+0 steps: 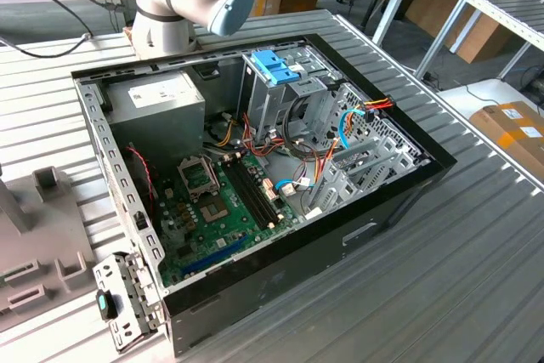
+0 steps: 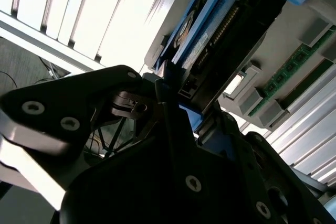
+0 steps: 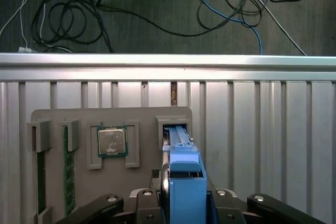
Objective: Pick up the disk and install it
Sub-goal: 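Pick up the disk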
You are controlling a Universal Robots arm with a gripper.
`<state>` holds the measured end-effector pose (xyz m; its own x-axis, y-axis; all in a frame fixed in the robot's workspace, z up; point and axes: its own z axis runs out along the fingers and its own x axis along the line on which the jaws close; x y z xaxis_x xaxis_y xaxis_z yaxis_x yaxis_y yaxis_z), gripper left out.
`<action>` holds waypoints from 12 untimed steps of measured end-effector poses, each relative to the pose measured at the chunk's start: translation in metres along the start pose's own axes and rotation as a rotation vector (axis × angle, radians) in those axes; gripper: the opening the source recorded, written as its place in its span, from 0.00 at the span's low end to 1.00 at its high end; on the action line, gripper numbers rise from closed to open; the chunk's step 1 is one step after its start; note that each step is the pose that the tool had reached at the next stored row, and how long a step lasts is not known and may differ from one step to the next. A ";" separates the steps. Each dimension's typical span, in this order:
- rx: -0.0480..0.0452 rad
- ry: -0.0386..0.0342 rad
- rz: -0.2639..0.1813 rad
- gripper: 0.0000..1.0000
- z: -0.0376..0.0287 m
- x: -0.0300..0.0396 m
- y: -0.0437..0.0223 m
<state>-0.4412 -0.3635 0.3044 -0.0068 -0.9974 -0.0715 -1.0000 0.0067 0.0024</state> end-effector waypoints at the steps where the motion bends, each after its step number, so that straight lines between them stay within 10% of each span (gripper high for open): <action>1: 0.0001 0.0000 0.000 0.37 -0.0036 -0.0003 -0.0002; 12: 0.0001 0.0000 0.000 0.37 -0.0288 -0.0021 -0.0010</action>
<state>-0.4401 -0.3635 0.3333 -0.0068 -0.9974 -0.0716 -1.0000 0.0066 0.0024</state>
